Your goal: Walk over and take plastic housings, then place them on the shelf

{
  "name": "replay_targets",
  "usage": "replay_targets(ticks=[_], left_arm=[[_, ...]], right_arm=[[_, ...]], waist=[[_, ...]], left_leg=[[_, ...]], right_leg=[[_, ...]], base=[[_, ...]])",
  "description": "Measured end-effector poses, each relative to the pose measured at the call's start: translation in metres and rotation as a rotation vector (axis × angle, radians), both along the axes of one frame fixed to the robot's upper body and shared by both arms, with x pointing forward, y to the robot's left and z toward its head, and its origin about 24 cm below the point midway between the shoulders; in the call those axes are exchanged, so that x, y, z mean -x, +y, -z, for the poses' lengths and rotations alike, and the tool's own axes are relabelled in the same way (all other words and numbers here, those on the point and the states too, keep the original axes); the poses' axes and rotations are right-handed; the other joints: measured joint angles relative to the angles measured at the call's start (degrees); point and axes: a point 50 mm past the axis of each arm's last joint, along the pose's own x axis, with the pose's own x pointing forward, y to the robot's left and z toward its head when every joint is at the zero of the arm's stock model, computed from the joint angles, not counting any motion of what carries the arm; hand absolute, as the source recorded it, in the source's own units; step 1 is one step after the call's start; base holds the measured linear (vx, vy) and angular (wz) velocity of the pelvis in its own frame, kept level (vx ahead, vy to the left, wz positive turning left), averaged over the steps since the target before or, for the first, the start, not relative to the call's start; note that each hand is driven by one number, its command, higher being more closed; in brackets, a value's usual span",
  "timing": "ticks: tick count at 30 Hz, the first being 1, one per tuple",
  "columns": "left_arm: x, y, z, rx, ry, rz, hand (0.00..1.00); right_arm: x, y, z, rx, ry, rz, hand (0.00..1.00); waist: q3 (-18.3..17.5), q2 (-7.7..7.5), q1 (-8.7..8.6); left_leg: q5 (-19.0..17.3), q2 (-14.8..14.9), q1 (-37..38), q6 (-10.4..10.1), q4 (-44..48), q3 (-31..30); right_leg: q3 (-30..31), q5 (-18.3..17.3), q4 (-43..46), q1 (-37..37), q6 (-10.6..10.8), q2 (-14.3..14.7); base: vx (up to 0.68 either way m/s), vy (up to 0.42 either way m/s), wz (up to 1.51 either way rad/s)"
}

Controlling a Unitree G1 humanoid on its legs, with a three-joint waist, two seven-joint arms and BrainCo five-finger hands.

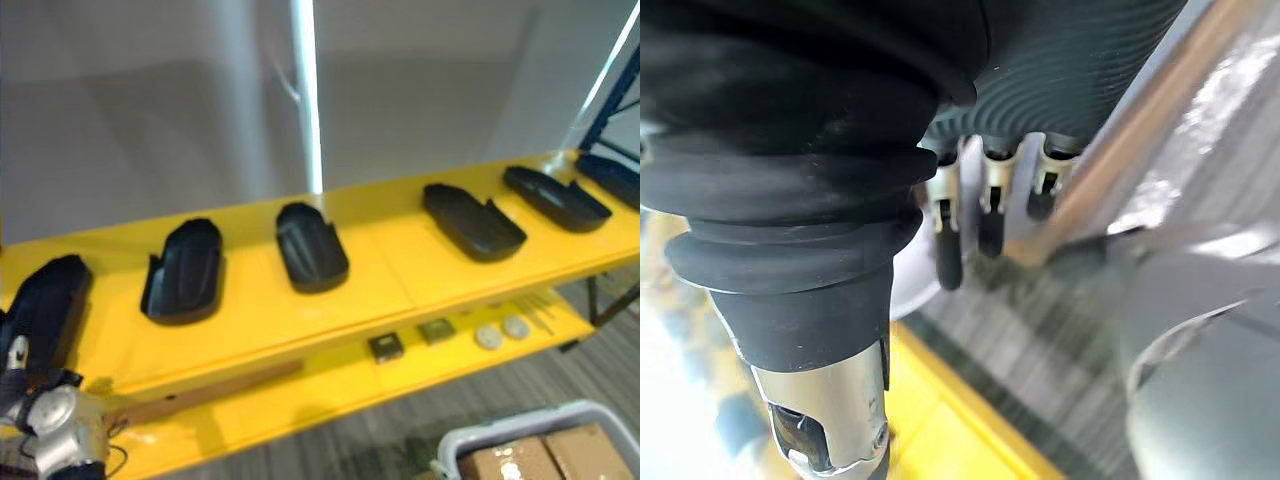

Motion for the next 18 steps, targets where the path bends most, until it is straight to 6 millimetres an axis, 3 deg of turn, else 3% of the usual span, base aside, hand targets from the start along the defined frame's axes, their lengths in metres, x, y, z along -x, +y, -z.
replay_targets(ticks=[5, 7, 10, 12, 14, 18], left_arm=[[0.002, -0.001, -0.004, -0.012, -0.014, 0.002, 0.00], [0.010, 0.000, -0.009, -0.040, -0.021, -0.001, 0.00], [0.019, -0.003, -0.011, -0.051, -0.032, -0.018, 0.00], [0.024, -0.004, -0.008, -0.032, -0.036, -0.057, 0.00], [0.026, -0.005, -0.006, -0.024, -0.036, -0.069, 0.00], [0.025, -0.006, -0.010, -0.030, -0.048, -0.065, 0.00]], right_arm=[[-0.040, -0.023, -0.039, 0.328, -0.175, 0.033, 0.00], [-0.065, -0.032, -0.074, 0.517, -0.312, 0.079, 0.00], [-0.082, -0.033, -0.115, 0.699, -0.469, 0.130, 0.00], [-0.091, -0.027, -0.130, 0.720, -0.548, 0.124, 0.00], [-0.093, -0.020, -0.129, 0.689, -0.560, 0.074, 0.00], [-0.088, -0.005, -0.107, 0.526, -0.477, -0.128, 0.00]], waist=[[0.7, 0.79, 0.05], [1.0, 0.41, 0.03], [1.3, -0.32, 0.25], [1.6, -0.47, 0.21], [1.6, -0.53, 0.19], [1.9, -0.14, 0.10]], left_leg=[[0.0, 0.0, -0.1, 0.0, 0.0, 0.1], [0.0, 0.1, -0.1, 0.0, 0.0, 0.3], [0.0, 0.2, -0.2, 0.0, 0.0, 1.3], [0.0, 0.3, -0.2, 0.0, 0.1, 1.6], [0.0, 0.4, -0.2, 0.0, 0.1, 1.8], [-0.1, 0.4, -0.2, 0.1, 0.2, 1.8]], right_leg=[[0.4, 0.1, 0.0, -0.2, 0.1, 0.1], [0.6, 0.1, 0.0, -0.3, 0.1, 0.2], [1.2, 0.2, 0.2, -1.0, 0.0, 0.3], [1.6, 0.3, 0.5, -1.2, -0.1, 0.4], [1.9, 0.4, 0.5, -1.3, -0.2, 0.6], [1.9, 0.4, 0.5, -1.4, -0.2, 0.6]], base=[[0.00, 0.000, 0.00], [0.01, 0.013, -0.04], [0.00, 0.012, -0.12], [-0.01, 0.010, -0.11], [-0.02, 0.006, -0.05], [0.00, 0.000, 0.00]])
